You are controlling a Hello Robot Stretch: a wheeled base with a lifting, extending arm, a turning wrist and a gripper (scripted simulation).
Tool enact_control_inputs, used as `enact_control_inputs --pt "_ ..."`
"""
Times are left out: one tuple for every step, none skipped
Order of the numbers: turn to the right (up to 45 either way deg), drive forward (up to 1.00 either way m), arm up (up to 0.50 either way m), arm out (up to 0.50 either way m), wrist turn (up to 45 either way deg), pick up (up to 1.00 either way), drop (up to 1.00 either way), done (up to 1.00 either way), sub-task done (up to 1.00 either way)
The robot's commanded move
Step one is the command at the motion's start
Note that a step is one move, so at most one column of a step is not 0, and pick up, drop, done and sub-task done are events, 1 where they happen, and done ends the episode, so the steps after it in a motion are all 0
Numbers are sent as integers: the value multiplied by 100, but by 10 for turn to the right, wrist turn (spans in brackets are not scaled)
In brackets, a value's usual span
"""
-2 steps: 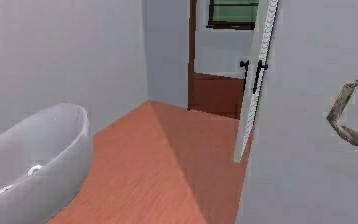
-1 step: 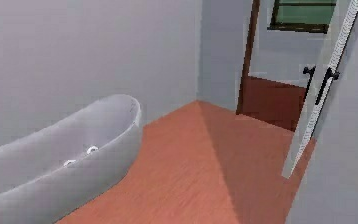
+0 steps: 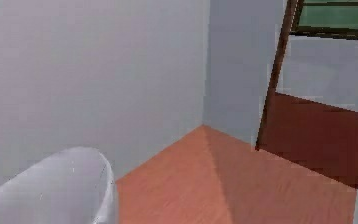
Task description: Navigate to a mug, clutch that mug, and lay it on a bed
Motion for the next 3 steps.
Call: enact_control_inputs --pt "300 0 0 0 0 0 0 0 0" --pt "0 85 0 0 0 0 0 0 0" --pt "120 0 0 0 0 0 0 0 0"
